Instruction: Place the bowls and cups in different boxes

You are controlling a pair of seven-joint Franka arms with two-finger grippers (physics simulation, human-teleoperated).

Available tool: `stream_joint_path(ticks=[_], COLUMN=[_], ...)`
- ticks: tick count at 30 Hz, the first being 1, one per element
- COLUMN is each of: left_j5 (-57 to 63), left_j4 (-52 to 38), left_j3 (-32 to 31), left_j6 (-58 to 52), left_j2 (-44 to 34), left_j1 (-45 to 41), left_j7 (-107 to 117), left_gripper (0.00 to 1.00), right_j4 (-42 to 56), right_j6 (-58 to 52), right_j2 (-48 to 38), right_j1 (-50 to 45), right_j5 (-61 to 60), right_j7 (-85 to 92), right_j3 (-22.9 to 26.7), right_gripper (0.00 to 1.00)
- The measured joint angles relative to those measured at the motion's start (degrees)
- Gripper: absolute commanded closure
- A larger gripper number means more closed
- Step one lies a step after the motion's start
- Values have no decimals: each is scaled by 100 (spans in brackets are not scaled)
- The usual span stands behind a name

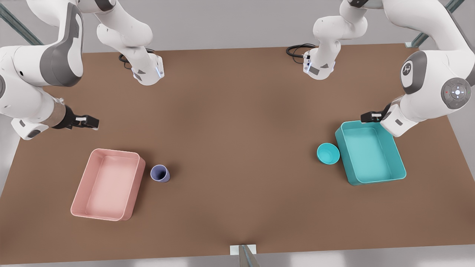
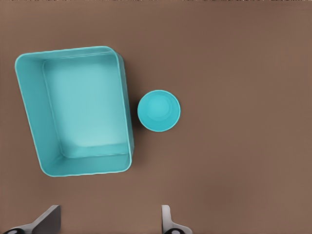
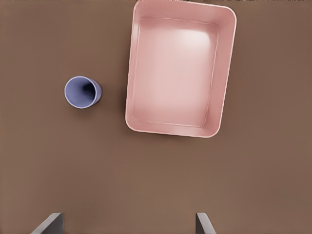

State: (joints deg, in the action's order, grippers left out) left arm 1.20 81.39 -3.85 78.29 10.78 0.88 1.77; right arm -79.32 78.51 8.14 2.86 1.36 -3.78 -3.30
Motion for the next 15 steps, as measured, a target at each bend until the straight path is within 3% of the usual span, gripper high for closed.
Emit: stream_joint_path(ticks=[3,6,9,15], left_j5=[32,516,1022,1333], left_j4=[15,28,122,1018], left_j3=[4,45,82,87], left_j6=[124,508,1032,2039], left_j2=[205,1201,1871,2167], left_j1=[-122,-1075,-1379,-1517], left_j7=[-14,20,110,275], left_gripper=[0,0,0,0], right_j4=[-8,20,4,-623], right_j6=[90,306,750,1949], right_j2=[99,803,1395,1900], right_j1=[9,-497,-1022,-1038], right_j5=[-70,-62,-63,-102], right_j7=[-21,-51,-162,-355], right_j3=[-4,-31,-41,-13], right_gripper=[0,0,0,0])
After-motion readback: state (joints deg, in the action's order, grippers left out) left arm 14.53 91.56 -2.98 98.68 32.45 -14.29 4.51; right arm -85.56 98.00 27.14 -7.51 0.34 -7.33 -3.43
